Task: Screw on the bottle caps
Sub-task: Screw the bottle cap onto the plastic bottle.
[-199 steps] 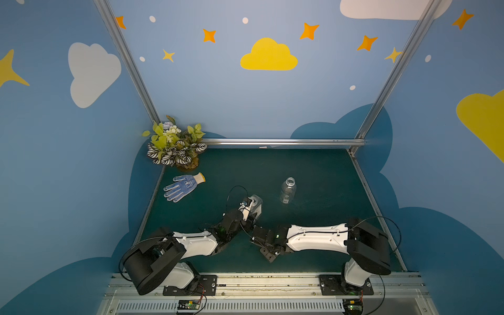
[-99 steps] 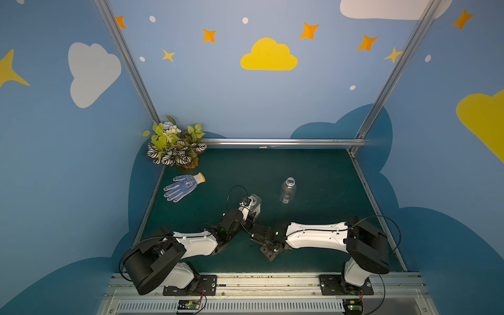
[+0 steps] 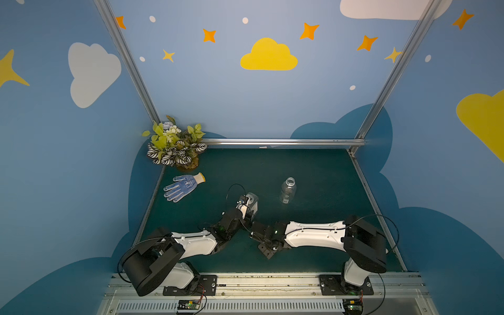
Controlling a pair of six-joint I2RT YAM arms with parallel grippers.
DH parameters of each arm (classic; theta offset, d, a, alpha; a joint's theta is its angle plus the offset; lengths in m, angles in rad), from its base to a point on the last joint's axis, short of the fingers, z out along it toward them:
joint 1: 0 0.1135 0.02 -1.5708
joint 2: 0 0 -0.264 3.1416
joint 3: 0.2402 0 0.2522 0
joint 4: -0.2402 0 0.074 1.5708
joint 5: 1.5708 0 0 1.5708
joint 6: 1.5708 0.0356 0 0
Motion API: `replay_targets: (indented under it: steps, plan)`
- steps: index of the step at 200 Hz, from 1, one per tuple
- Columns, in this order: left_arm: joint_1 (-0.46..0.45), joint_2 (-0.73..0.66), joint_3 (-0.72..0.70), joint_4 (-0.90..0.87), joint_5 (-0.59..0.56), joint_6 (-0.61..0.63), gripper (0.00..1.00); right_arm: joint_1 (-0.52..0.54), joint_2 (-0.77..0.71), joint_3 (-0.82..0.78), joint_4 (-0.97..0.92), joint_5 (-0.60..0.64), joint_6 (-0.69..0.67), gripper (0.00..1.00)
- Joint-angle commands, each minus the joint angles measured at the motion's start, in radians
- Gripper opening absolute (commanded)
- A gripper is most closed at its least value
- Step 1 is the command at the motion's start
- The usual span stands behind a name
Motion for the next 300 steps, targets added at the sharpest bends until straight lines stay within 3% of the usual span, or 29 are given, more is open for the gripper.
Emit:
replay_targets:
  steps: [1, 68, 300]
  plan:
    - [0.022, -0.008, -0.008, -0.112, 0.025, -0.034, 0.34, -0.006, 0.003, 0.02, 0.092, 0.027, -0.005, 0.52]
    - [0.077, -0.04, -0.02, -0.142, 0.031, -0.075, 0.35, 0.0, 0.011, 0.009, 0.079, 0.051, -0.002, 0.5]
    - [0.083, -0.036, -0.023, -0.129, 0.028, -0.078, 0.36, 0.045, -0.05, -0.037, -0.023, 0.057, 0.054, 0.5]
